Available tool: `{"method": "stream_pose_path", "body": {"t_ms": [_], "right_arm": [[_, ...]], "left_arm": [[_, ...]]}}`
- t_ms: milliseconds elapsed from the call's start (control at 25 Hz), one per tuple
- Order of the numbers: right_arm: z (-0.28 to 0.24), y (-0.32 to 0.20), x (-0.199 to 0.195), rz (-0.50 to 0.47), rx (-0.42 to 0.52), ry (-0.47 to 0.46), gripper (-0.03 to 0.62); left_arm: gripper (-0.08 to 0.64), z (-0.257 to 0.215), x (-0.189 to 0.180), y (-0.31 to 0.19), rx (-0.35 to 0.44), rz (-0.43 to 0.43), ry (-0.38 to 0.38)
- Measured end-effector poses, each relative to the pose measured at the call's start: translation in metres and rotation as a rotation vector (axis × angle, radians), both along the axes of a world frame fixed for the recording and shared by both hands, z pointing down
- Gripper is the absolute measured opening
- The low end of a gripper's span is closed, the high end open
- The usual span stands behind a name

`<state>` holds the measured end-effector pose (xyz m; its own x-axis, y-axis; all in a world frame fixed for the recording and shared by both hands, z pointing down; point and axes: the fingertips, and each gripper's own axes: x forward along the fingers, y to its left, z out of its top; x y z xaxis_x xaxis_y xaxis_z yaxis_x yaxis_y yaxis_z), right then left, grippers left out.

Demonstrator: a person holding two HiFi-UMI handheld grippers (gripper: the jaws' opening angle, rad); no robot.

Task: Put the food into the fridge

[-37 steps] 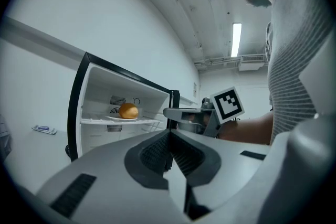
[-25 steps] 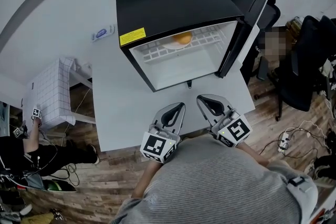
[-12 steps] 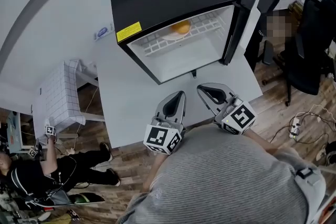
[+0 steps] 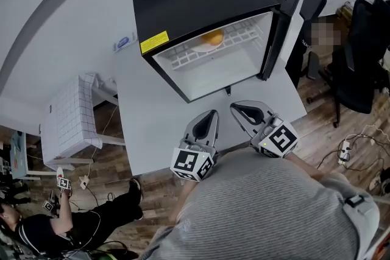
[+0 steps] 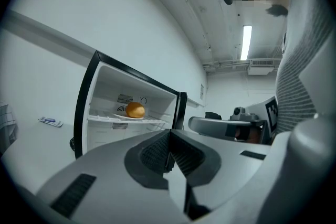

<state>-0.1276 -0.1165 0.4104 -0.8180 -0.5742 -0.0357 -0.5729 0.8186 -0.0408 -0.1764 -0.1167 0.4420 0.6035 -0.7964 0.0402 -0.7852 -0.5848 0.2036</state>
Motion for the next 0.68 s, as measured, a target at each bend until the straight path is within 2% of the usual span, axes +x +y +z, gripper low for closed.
{"method": "stream_pose_path", "body": {"t_ms": [680], "right_arm": [[0.0053,0.0053,-0.0045,-0.009,-0.029,0.028,0.012]], "left_arm": [[0.011,0.0059,0.0005,0.0016,-0.019,0.019,0.020]]}}
